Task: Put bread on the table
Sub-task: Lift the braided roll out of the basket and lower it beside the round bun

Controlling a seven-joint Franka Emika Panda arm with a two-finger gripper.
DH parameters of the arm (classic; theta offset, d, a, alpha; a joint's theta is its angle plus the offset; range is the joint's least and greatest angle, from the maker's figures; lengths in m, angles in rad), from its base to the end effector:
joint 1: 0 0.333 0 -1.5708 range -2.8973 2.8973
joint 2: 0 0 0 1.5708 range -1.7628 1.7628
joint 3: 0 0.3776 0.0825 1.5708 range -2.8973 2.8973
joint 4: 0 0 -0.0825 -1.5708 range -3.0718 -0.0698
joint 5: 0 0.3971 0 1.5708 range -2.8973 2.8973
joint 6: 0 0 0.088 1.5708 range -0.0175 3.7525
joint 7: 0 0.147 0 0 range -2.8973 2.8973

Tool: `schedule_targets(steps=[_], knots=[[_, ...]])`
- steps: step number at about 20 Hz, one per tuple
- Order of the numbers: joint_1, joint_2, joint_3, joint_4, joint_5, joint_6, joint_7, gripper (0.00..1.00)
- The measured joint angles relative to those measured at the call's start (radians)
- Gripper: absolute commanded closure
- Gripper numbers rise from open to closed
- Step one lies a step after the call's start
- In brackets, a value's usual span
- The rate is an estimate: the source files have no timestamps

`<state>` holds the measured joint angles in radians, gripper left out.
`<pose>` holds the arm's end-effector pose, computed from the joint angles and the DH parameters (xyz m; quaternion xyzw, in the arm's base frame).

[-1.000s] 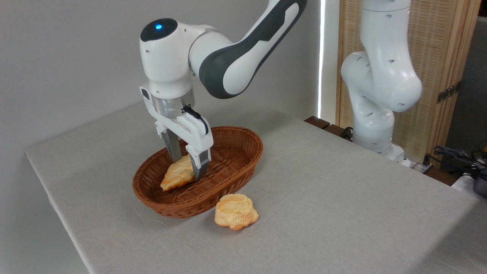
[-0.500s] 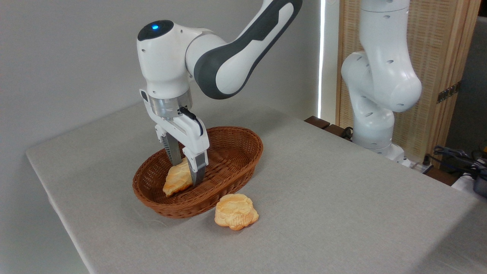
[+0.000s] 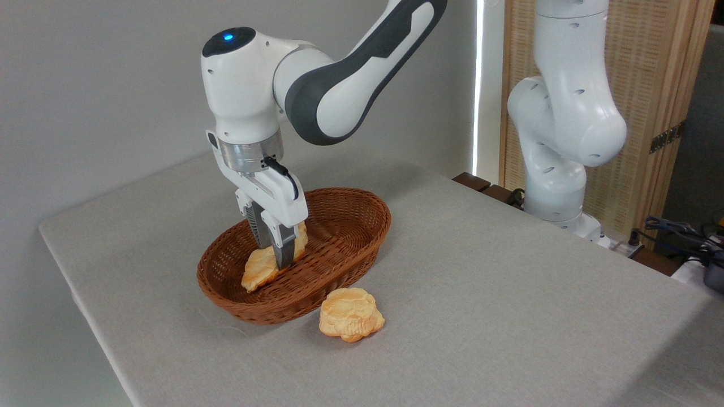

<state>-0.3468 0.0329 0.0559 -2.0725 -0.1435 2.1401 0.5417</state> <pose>0.5448 -0.1747 0.4332 0.9273 -0.3690 0.0247 0.0575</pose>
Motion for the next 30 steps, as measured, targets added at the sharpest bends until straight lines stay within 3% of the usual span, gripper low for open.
schedule_targets(steps=[10,16,19,22,25,26,30], knots=[[0.016,-0.001,0.011,0.055,0.0,-0.027,-0.012,0.61],[0.019,-0.067,0.093,0.072,0.01,-0.061,-0.011,0.55],[0.02,-0.108,0.16,0.1,0.016,-0.141,0.066,0.48],[0.023,-0.139,0.248,0.122,0.022,-0.244,0.241,0.47],[0.027,-0.153,0.321,0.122,0.061,-0.293,0.393,0.21],[0.027,-0.152,0.329,0.121,0.071,-0.303,0.423,0.0],[0.027,-0.146,0.347,0.115,0.083,-0.378,0.559,0.0]])
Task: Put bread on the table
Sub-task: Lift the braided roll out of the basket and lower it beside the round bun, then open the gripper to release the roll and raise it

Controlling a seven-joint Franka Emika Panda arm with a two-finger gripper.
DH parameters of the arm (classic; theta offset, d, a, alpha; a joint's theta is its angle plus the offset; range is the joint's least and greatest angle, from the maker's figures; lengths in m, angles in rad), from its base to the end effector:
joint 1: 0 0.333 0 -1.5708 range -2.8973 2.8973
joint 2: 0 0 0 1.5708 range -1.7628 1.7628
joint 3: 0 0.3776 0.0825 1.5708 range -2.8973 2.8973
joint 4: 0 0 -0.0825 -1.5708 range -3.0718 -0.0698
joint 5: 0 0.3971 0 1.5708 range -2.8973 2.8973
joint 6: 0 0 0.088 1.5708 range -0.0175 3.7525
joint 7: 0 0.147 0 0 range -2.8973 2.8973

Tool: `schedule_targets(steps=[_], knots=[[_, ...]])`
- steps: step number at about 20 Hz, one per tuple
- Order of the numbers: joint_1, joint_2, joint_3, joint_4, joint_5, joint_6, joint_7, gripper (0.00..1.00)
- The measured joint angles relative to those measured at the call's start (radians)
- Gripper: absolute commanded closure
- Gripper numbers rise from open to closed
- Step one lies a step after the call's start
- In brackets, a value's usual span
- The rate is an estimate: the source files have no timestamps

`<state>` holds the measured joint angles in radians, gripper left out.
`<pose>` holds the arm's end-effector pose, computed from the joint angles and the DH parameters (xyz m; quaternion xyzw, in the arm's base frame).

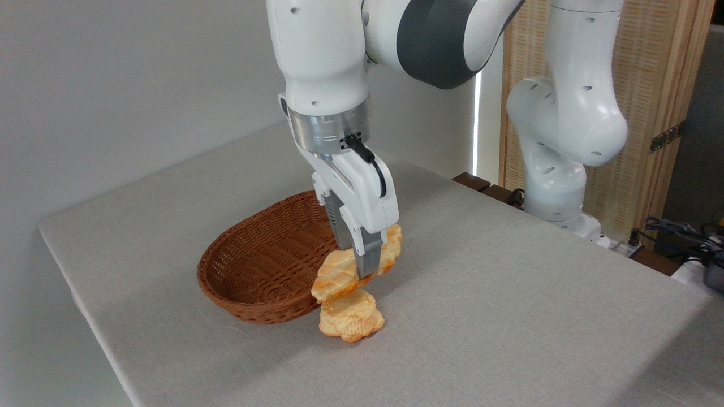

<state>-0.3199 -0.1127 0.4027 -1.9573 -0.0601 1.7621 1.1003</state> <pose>0.5198 0.0430 0.5315 0.8737 -0.4816 -0.0096 0.0681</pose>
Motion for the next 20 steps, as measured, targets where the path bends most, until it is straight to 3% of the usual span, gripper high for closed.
schedule_targets(steps=[3,20], knots=[[-0.001,0.006,0.001,-0.001,0.0,-0.022,0.043,0.0],[-0.003,0.019,0.001,-0.003,0.0,-0.021,0.046,0.0]])
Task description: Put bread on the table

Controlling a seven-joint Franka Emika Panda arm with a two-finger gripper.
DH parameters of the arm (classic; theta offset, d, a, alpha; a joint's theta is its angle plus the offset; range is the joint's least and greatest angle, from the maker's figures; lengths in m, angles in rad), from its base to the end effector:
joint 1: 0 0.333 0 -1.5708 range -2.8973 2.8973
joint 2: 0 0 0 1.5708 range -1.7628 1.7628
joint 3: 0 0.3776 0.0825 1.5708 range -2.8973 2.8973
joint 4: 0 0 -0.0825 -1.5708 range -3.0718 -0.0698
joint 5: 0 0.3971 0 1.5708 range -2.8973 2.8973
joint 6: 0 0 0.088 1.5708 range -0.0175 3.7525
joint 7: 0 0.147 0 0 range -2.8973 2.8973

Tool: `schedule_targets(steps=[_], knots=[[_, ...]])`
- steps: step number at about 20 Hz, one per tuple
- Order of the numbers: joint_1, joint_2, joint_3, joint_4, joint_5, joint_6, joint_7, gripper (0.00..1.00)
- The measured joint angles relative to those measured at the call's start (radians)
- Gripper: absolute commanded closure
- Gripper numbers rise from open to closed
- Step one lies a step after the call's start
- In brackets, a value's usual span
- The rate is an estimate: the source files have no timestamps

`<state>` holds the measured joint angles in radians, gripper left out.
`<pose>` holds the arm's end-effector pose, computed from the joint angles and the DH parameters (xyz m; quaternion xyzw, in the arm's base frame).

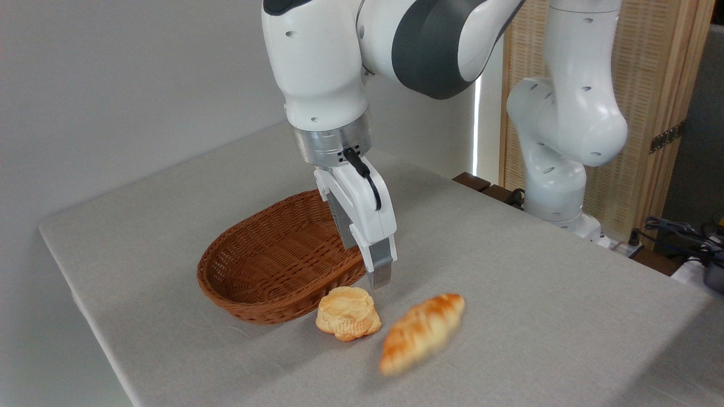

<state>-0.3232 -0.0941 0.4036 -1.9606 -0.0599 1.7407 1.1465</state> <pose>0.5194 0.0401 0.5195 0.8609 -0.5022 -0.0272 0.0772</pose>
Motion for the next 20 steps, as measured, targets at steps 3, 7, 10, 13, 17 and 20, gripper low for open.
schedule_targets(steps=[3,7,10,13,17,20], knots=[[-0.005,-0.001,-0.004,0.014,0.0,0.002,-0.019,0.0],[-0.018,-0.007,-0.065,0.087,0.0,0.003,-0.165,0.0],[-0.026,-0.009,-0.103,0.122,0.0,0.003,-0.31,0.0],[-0.024,-0.008,-0.102,0.126,0.0,0.003,-0.358,0.0],[-0.023,0.014,-0.101,0.137,0.0,0.003,-0.404,0.0],[-0.023,0.028,-0.1,0.142,0.0,0.003,-0.413,0.0]])
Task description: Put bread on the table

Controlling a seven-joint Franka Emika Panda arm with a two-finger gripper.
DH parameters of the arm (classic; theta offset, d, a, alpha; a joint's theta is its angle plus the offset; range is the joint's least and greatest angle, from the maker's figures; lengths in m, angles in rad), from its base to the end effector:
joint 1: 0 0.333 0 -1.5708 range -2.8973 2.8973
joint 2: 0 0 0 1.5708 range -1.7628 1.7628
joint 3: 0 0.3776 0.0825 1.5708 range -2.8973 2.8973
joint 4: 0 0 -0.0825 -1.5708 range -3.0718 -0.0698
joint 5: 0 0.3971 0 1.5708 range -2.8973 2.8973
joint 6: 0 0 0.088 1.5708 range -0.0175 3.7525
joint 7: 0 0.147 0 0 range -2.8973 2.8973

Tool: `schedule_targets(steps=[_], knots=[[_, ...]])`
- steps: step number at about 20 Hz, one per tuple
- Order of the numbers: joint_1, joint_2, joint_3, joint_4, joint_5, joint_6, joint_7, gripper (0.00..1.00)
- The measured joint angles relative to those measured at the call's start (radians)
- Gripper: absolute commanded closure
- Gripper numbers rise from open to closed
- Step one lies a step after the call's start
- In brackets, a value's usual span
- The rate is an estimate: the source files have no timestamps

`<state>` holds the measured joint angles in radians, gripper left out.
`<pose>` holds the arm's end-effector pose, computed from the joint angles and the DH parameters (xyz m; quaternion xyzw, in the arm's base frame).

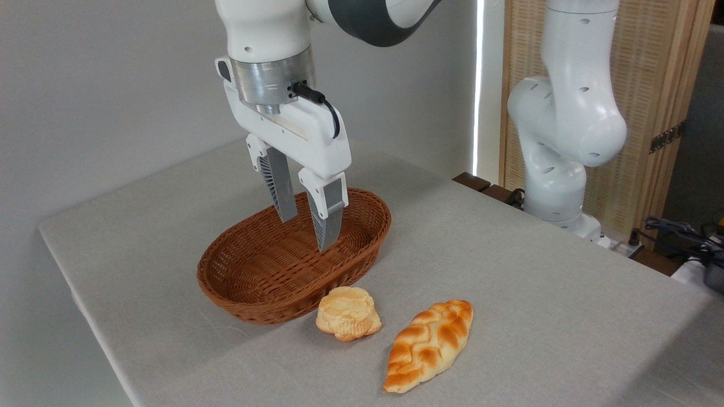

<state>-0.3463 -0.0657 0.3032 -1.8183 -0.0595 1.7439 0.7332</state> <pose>0.5498 -0.0270 0.5755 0.9267 -0.3736 0.0077 0.0388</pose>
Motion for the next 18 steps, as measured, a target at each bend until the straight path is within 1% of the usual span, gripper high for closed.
schedule_targets(steps=[18], knots=[[0.001,0.003,0.003,0.029,0.0,0.0,0.0,0.0]])
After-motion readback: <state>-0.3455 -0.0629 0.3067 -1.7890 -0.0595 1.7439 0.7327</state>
